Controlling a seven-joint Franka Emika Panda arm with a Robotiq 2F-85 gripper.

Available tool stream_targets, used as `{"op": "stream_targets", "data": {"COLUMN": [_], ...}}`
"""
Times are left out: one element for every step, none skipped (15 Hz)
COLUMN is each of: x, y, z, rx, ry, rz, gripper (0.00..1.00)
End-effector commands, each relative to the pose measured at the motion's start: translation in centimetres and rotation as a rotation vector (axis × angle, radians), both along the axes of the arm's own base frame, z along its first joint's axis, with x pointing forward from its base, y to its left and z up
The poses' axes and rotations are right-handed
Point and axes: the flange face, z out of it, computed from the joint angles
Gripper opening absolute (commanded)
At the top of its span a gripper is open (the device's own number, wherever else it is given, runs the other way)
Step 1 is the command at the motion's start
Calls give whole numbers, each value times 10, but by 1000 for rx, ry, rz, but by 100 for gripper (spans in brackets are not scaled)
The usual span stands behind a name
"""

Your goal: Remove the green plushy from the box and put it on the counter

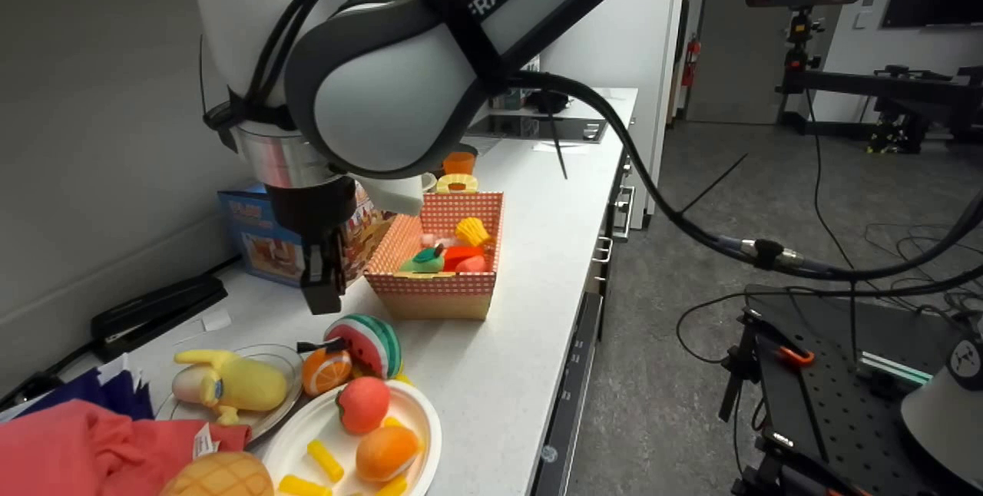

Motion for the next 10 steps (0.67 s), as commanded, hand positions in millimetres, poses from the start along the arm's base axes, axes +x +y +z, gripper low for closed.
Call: {"op": "stream_targets", "data": {"x": [-4, -7, -9, -11, -11, -11, -10, -9, -10, -10], "y": [-7, -16, -24, -36, -46, -58, -69, -81, -89, -98], "z": [21, 25, 28, 32, 35, 38, 39, 39, 37, 34], "rx": [-44, -46, -43, -48, -52, -51, -52, -44, -39, -34], "ry": [24, 40, 53, 56, 53, 44, 34, 24, 22, 20], "rz": [-3, -8, -21, -29, -46, -62, -81, -112, -138, -167], "gripper": [2, 2, 34, 35, 42, 49, 58, 64, 71, 80]}}
